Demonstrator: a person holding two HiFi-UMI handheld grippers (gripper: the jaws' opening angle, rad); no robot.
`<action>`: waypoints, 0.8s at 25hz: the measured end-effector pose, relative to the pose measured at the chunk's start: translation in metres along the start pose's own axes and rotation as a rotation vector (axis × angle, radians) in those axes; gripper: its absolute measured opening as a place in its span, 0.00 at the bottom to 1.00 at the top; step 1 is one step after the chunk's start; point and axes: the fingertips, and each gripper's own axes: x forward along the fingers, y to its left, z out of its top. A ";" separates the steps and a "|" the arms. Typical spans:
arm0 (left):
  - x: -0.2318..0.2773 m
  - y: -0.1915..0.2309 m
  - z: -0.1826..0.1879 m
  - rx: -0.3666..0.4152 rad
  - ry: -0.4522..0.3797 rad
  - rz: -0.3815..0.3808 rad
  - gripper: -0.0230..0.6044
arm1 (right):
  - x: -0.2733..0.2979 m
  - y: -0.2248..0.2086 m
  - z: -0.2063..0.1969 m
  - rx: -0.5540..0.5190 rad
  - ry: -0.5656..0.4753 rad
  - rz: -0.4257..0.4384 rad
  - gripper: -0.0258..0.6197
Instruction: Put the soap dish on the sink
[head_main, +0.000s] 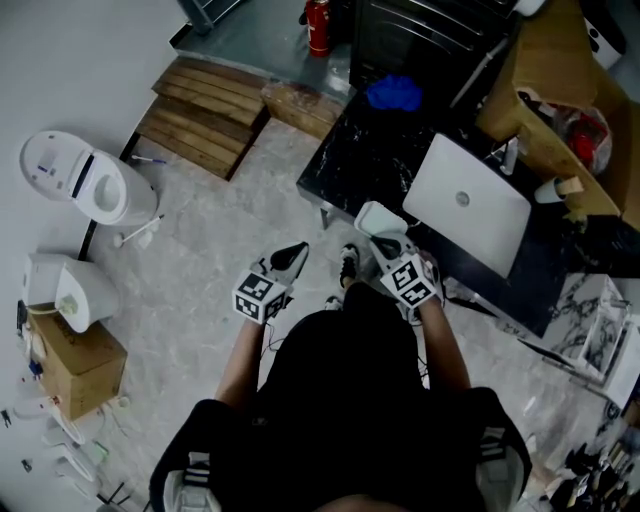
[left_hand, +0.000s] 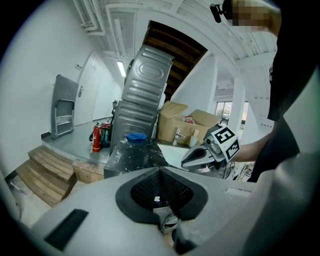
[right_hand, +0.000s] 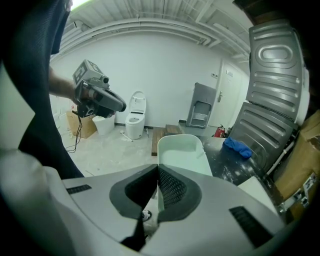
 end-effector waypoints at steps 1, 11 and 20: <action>0.002 0.003 0.002 -0.001 0.001 0.002 0.04 | 0.002 -0.003 0.002 0.001 -0.001 0.002 0.04; 0.021 0.032 0.021 -0.017 0.001 0.019 0.04 | 0.024 -0.032 0.018 -0.008 0.008 0.029 0.04; 0.036 0.041 0.031 -0.025 -0.002 0.029 0.04 | 0.035 -0.057 0.017 -0.028 0.012 0.036 0.04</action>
